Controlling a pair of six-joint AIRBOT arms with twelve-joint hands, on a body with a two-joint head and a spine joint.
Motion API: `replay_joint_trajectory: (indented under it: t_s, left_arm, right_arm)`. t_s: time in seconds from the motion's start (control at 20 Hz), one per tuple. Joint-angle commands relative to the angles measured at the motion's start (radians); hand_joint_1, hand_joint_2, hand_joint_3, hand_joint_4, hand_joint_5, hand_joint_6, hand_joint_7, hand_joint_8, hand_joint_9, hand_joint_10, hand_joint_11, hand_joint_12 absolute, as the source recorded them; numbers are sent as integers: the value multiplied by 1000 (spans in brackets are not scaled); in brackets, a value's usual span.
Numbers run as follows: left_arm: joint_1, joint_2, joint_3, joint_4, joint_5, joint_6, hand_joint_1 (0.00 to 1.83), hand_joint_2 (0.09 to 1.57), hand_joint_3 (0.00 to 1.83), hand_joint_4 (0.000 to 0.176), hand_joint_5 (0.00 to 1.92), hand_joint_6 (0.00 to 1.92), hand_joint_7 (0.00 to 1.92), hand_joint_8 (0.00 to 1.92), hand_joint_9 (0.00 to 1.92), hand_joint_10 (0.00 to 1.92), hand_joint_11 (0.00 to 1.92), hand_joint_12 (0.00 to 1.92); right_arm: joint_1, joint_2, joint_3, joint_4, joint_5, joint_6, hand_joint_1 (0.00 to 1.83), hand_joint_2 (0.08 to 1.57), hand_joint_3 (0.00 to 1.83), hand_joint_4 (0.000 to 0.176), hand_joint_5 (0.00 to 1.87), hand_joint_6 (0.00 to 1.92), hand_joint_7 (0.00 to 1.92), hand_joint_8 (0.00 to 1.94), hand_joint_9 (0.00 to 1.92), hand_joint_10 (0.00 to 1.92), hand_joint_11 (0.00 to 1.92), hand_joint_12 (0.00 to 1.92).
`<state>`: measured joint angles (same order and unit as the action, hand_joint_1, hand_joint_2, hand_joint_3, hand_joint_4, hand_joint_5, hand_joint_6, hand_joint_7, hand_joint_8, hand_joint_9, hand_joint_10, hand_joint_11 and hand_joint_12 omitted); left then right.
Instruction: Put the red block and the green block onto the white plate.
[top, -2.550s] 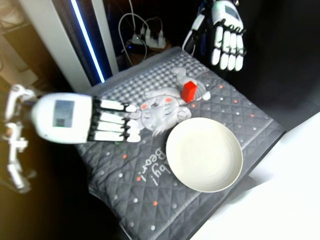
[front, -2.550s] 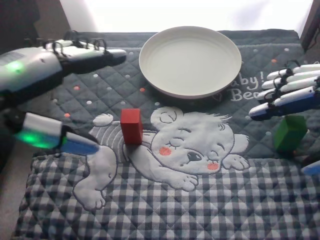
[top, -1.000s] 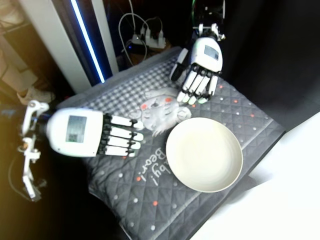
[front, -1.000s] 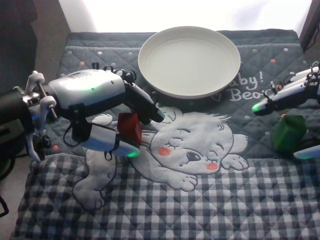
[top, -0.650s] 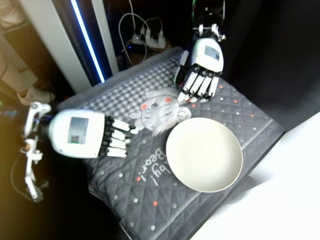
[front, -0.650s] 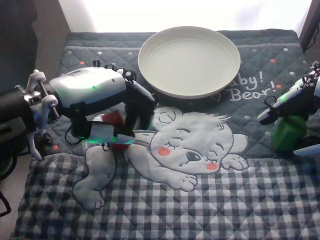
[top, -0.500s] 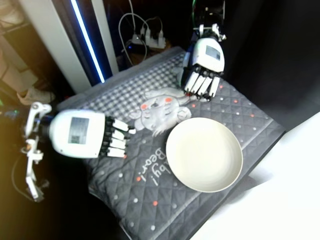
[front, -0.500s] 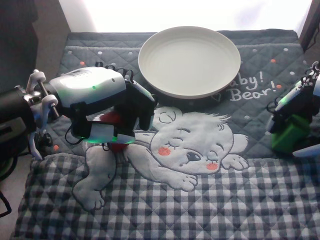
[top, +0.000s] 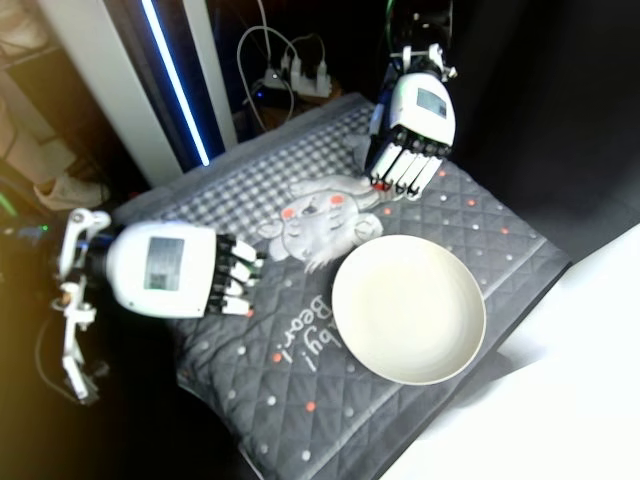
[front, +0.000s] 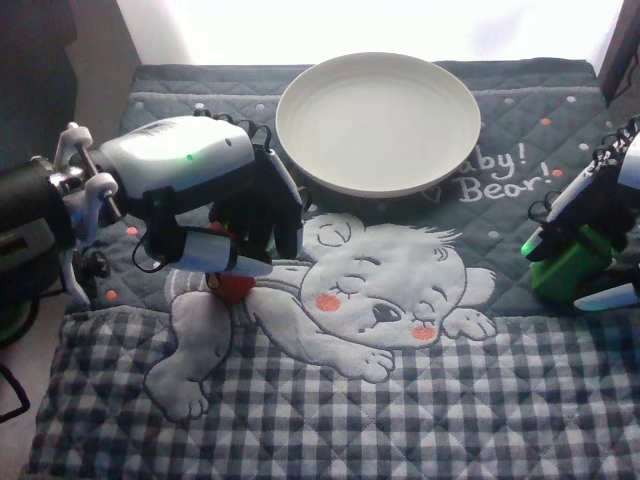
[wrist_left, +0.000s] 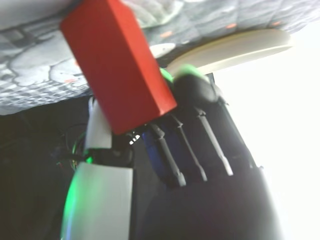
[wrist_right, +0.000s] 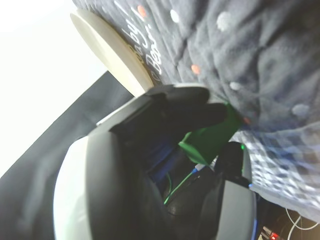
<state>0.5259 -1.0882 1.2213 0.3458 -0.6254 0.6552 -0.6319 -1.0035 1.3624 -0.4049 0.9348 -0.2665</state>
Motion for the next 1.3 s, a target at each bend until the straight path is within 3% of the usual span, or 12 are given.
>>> replay_joint_trajectory:
  t_s: [0.0, 0.05, 0.2, 0.25, 0.4, 0.5, 0.6, 0.7, 0.85, 0.95, 1.2, 1.25]
  left_arm:
    - [-17, 5, 3, -20, -108, 1, 1291, 1031, 0, 0, 1273, 284, 1140, 959, 1082, 1328, 1029, 1616]
    - [-21, 5, 3, -18, -109, 1, 1298, 1023, 0, 0, 1312, 198, 1160, 933, 1111, 1236, 1042, 1526]
    - [-26, 6, 3, -17, -116, 1, 1296, 1017, 0, 0, 1340, 147, 1177, 890, 1161, 1006, 1092, 1309]
    - [-26, 6, 2, -17, -115, 1, 1294, 1015, 1, 0, 1332, 172, 1191, 852, 1185, 952, 1108, 1267]
    - [-26, 16, -10, -13, -119, 2, 1243, 1062, 4, 0, 1069, 753, 1121, 842, 1059, 684, 883, 1273]
    - [-26, 24, -15, -10, -120, 2, 1074, 838, 0, 0, 820, 78, 793, 145, 829, 292, 674, 1056]
    - [-22, 47, -31, -4, -125, 2, 1052, 764, 0, 0, 585, 2, 601, 5, 638, 77, 294, 1048]
    - [-14, 77, -50, 3, -124, 2, 992, 754, 0, 3, 476, 0, 524, 0, 587, 23, 172, 1144]
    - [0, 95, -62, 15, -100, 2, 894, 775, 8, 74, 312, 0, 423, 0, 445, 3, 26, 1103]
    - [5, 98, -62, 31, -70, 2, 832, 808, 15, 68, 275, 0, 404, 0, 413, 0, 0, 1153]
    - [4, 97, -61, 61, -34, 2, 740, 872, 6, 113, 378, 3, 540, 15, 553, 43, 81, 1294]
    - [4, 98, -59, 69, -24, 2, 751, 927, 9, 94, 408, 2, 580, 17, 583, 51, 97, 1298]
  right_arm:
    - [7, 4, 5, 32, 71, -4, 1313, 985, 0, 0, 1375, 61, 1381, 483, 1274, 880, 1106, 1336]
    - [7, 2, 7, 34, 72, -4, 1310, 979, 0, 0, 1322, 214, 1464, 277, 1329, 663, 1114, 1213]
    - [7, 0, 9, 34, 73, -4, 1316, 973, 0, 0, 1368, 101, 1444, 343, 1385, 609, 1105, 1227]
    - [7, 0, 9, 34, 73, -4, 1312, 988, 0, 0, 1382, 42, 1346, 568, 1366, 724, 1091, 1356]
    - [7, 1, 9, 34, 73, -4, 1312, 996, 0, 0, 1384, 5, 1311, 653, 1303, 903, 1093, 1360]
    - [7, 1, 9, 34, 73, -4, 1312, 992, 1, 0, 1399, 7, 1298, 670, 1257, 893, 1046, 1322]
    - [7, 1, 9, 33, 73, -4, 1305, 1015, 0, 0, 1377, 0, 1219, 843, 1226, 999, 1007, 1390]
    - [7, 1, 9, 34, 73, -4, 1301, 1026, 0, 0, 1369, 1, 1176, 929, 1168, 1088, 943, 1421]
    - [7, 1, 10, 34, 73, -4, 1309, 1005, 2, 0, 1375, 9, 1260, 759, 1242, 927, 1033, 1302]
    - [7, 1, 10, 34, 72, -4, 1311, 997, 0, 0, 1380, 9, 1296, 683, 1267, 849, 1042, 1260]
    - [7, 1, 13, 33, 72, -4, 1309, 1001, 1, 0, 1380, 4, 1270, 744, 1286, 884, 1040, 1321]
    - [7, 1, 13, 33, 72, -4, 1307, 1008, 0, 0, 1379, 2, 1242, 800, 1258, 896, 1008, 1356]
